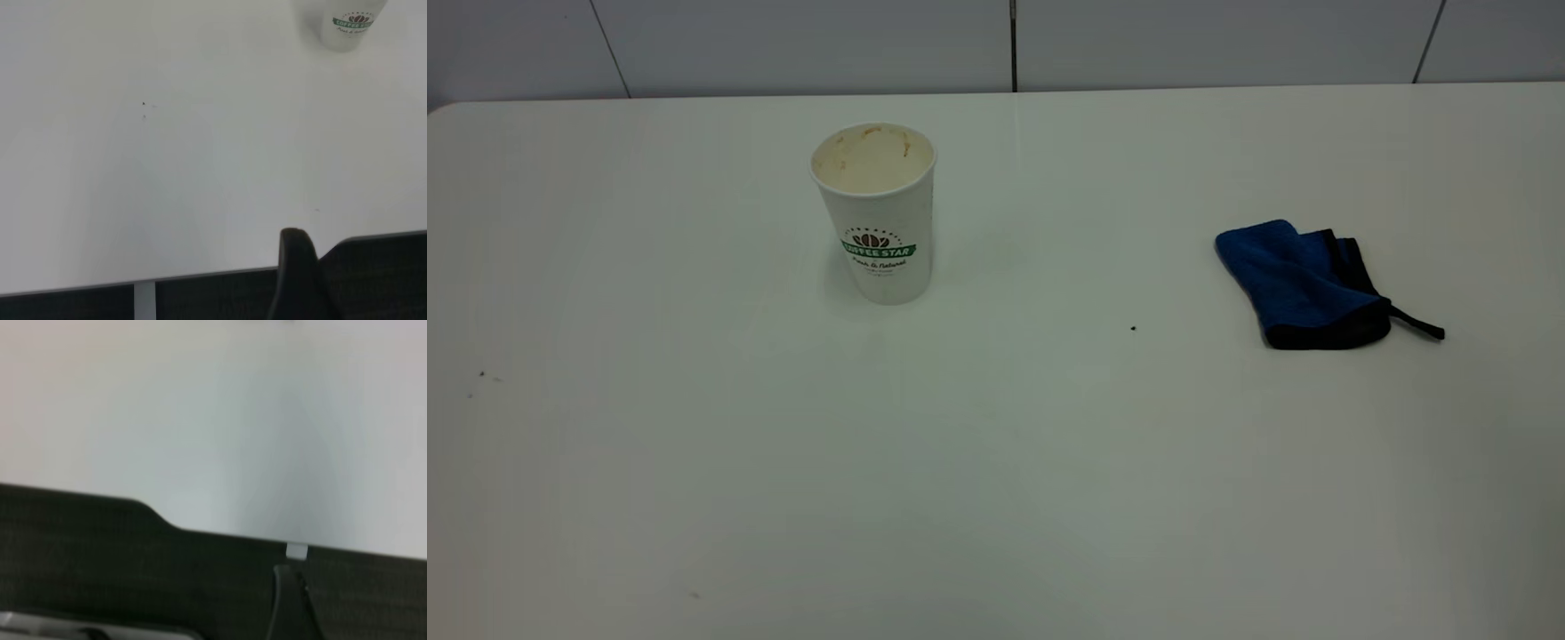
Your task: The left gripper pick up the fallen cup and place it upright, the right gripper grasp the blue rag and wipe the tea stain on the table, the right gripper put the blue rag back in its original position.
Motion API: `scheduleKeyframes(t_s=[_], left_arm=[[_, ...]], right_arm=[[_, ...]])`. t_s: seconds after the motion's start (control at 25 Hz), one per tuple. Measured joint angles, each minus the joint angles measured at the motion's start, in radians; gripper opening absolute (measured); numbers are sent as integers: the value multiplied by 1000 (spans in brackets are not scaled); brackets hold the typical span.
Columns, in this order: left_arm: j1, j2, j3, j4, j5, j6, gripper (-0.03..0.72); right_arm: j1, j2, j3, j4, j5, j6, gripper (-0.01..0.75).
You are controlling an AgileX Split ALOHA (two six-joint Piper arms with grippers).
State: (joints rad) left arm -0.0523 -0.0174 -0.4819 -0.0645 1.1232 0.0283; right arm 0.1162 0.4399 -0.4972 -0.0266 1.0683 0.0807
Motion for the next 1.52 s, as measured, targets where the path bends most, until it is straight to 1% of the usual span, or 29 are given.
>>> scheduleKeyframes(t_s=[0.08,0.24,0.36,0.56,0.84,1.52], left_arm=[[0,0,0,0,0,0,489],[0,0,0,0,0,0,489],[0,0,0,0,0,1,489],[0,0,0,0,0,1,489],[0,0,0,0,0,1,489],[0,0,0,0,0,1,489]], right_arm=[[-16,-31,9,0,4,0,526],[-74,-71,29,-5,24,-1,526],[-91,-96,29,-4,24,-1,526],[-96,-209,29,-3,24,-2,526],[-96,-447,29,-3,39,-3,526],[-97,-456,29,-3,46,-4,526]])
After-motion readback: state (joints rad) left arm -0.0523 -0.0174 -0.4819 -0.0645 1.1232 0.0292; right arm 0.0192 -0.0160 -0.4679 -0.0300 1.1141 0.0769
